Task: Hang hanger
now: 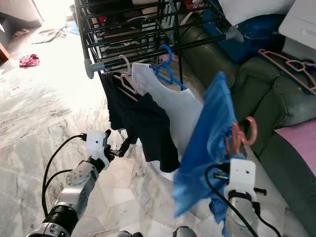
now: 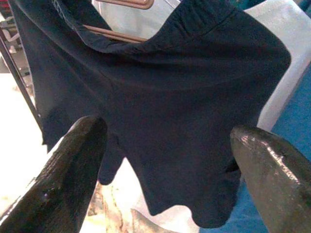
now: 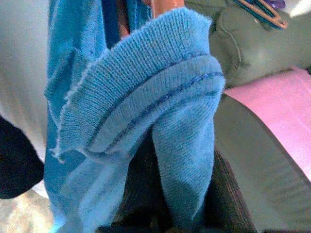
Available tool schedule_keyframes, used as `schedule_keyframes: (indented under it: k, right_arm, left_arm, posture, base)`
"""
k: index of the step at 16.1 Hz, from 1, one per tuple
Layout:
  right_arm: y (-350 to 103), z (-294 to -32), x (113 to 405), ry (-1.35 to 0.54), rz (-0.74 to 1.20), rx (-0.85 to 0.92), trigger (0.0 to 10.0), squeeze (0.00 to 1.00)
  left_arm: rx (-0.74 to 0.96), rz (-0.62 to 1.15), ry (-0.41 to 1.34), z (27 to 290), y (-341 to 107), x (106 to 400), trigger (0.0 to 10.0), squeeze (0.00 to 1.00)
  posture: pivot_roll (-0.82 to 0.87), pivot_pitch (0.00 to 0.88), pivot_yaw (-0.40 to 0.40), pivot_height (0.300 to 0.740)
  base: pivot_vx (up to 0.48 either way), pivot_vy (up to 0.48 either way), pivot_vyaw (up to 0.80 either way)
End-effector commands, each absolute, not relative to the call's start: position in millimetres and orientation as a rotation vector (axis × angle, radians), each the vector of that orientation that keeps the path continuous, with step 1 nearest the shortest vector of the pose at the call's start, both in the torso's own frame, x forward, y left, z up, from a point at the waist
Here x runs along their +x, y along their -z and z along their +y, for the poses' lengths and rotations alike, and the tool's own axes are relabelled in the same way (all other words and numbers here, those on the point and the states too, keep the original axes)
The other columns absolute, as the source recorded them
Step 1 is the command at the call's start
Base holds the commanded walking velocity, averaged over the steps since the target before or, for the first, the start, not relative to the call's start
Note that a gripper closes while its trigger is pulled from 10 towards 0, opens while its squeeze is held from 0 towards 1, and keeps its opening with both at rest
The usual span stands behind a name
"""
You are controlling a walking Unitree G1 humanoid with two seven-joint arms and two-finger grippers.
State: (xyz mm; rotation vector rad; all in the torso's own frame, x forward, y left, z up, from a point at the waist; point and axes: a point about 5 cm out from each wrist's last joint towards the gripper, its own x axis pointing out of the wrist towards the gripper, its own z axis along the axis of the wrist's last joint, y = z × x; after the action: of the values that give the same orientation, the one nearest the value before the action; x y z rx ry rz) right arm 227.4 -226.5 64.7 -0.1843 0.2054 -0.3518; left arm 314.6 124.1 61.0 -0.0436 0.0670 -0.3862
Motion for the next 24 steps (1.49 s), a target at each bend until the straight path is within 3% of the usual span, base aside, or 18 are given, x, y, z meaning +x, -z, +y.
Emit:
schedule_keyframes:
  k: [1, 6, 18, 24]
  right_arm:
    - [-62.7, -229.9, 225.1, 0.363, 0.216, -0.170, 10.0, 0.00]
    - [-62.6, -226.9, 225.9, 0.338, 0.211, -0.157, 10.0, 0.00]
    - [-60.1, -224.3, 223.1, 0.308, 0.227, -0.153, 10.0, 0.00]
    - [-65.1, -223.6, 227.7, 0.155, 0.243, -0.161, 10.0, 0.00]
  left_arm:
    - [-0.038, 0.081, 0.402, 124.6, -58.7, 314.2, 10.0, 0.00]
    - [-0.032, 0.083, 0.418, 124.0, -58.5, 314.9, 10.0, 0.00]
    - [-0.046, 0.099, 0.428, 122.3, -52.8, 310.1, 10.0, 0.00]
    - [-0.012, 0.132, 0.299, 134.1, -44.6, 308.3, 10.0, 0.00]
  posture:
    - [-0.15, 0.151, 0.097, 0.740]
    - [-0.15, 0.144, 0.104, 0.740]
    - [-0.16, 0.153, 0.092, 0.740]
    - [-0.17, 0.157, 0.076, 0.740]
  base:
    - [0.000, 0.000, 0.00]
    - [0.000, 0.000, 0.00]
    - [0.408, 0.000, 0.00]
    - [0.064, 0.000, 0.00]
